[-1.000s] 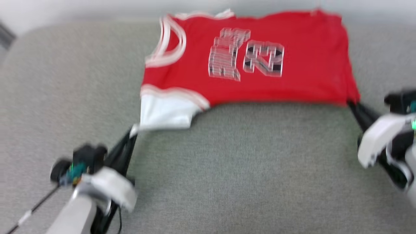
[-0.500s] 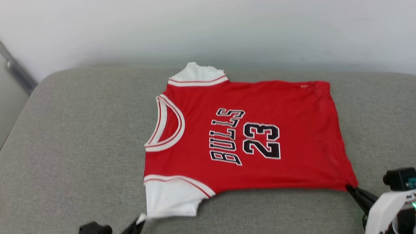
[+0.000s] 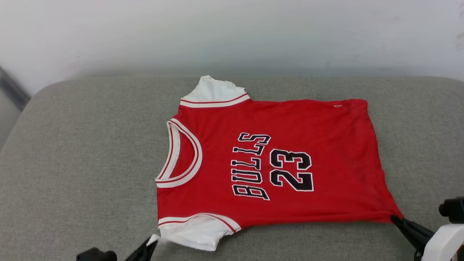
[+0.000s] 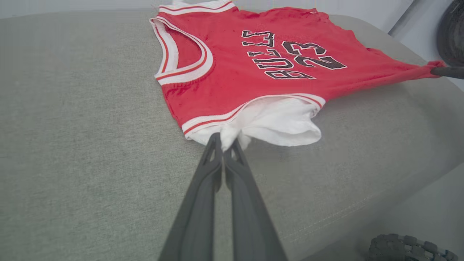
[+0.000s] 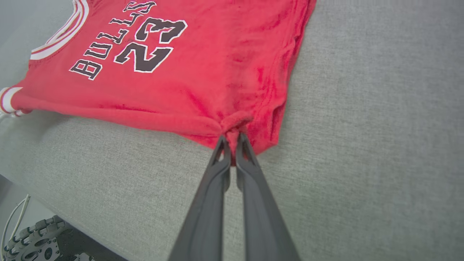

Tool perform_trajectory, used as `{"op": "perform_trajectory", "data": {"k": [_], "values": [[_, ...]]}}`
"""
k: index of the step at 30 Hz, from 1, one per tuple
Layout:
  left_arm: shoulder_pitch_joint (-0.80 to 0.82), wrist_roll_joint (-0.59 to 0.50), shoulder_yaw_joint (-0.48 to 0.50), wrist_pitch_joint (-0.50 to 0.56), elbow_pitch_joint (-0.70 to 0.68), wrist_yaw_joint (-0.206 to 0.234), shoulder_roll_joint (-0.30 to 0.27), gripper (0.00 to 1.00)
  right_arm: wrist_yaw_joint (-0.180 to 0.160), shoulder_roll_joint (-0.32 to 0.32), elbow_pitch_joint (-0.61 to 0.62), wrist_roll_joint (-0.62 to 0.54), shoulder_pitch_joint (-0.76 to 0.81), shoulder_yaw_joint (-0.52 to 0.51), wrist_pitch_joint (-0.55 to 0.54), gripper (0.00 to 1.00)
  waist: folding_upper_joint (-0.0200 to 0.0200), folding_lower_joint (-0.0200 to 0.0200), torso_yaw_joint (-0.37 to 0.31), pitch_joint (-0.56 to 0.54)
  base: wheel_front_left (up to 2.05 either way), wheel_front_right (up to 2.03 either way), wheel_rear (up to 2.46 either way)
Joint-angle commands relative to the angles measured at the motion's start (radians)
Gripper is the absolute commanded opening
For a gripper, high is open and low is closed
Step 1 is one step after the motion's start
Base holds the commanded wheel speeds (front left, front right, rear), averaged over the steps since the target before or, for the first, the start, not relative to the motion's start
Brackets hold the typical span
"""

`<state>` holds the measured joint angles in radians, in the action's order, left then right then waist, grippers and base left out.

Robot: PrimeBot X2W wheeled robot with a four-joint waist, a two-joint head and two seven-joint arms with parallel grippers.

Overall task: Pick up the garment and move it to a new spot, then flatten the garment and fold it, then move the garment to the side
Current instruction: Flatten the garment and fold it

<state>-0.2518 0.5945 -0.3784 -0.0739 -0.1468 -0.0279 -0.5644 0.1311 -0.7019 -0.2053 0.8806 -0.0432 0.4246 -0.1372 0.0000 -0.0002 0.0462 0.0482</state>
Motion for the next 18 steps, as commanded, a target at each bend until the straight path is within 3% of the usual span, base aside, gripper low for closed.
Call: {"op": "perform_trajectory", "data": {"k": [1,11,18], "values": [[0.028,-0.005,0.007,-0.006,-0.011,0.000,-0.005,0.00,-0.001,-0.006,0.007,-0.006,-0.004,-0.009,-0.007,0.00,0.0000,0.0002,-0.004,0.014,0.00,0.00,0.00],[0.263,-0.046,0.046,-0.028,-0.046,-0.010,0.006,0.00,-0.001,0.016,0.089,-0.052,-0.123,-0.090,-0.093,0.00,0.0000,0.0002,-0.027,0.153,0.00,0.00,0.00],[0.428,-0.049,0.058,-0.032,0.053,-0.011,0.041,0.00,-0.001,0.038,0.067,-0.099,-0.238,-0.080,-0.150,0.00,0.0000,0.0002,-0.047,0.241,0.00,0.00,0.00]]}}
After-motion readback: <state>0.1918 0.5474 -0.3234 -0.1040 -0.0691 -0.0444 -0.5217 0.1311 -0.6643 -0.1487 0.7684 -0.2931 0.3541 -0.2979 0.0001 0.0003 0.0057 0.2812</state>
